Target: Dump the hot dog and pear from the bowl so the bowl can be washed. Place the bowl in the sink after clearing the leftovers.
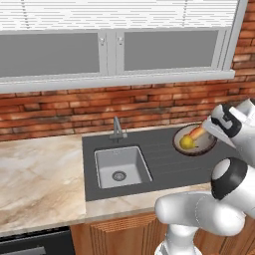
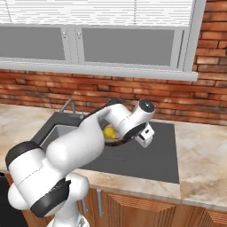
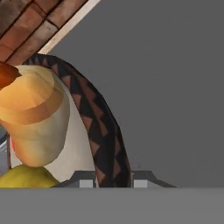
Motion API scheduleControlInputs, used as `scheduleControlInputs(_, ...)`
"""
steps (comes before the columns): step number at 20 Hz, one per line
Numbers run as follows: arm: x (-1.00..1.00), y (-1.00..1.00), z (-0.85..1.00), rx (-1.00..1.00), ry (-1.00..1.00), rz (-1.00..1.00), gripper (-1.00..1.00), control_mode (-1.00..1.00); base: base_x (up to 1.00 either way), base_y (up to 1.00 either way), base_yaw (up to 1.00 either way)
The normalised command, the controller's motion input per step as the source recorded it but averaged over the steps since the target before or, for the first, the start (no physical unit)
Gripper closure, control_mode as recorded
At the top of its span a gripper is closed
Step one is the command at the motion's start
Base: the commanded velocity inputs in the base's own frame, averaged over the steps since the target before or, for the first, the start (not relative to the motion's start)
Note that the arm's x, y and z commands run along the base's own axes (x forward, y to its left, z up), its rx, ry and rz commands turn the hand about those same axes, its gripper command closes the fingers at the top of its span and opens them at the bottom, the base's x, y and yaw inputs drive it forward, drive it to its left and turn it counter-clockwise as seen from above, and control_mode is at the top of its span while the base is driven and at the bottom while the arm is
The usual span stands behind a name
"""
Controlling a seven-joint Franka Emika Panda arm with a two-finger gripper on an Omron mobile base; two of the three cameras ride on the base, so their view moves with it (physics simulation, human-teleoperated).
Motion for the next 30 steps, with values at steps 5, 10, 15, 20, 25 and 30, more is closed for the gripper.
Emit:
scheduleControlInputs(5, 0.4, -0.03, -0.39, -0.16, 0.06, 0.0, 1.0, -1.0, 0.0, 0.0, 0.0)
scheduleControlInputs(10, 0.19, 0.0, -0.23, -0.14, 0.06, 0.0, 1.0, -1.0, 0.0, 0.0, 0.0)
scheduleControlInputs(15, 0.0, 0.0, -0.06, -0.11, 0.07, 0.0, 1.0, -1.0, 0.0, 0.0, 0.0)
scheduleControlInputs(20, 0.0, 0.0, -0.33, -0.23, 0.09, 0.0, 1.0, -1.0, 0.0, 0.0, 0.0)
scheduleControlInputs(25, 0.0, 0.06, -0.1, -0.15, 0.05, 0.0, 1.0, -1.0, 0.0, 0.0, 0.0)
scheduleControlInputs(30, 0.0, 0.0, 0.17, -0.04, -0.06, 0.0, 1.0, -1.0, 0.0, 0.0, 0.0)
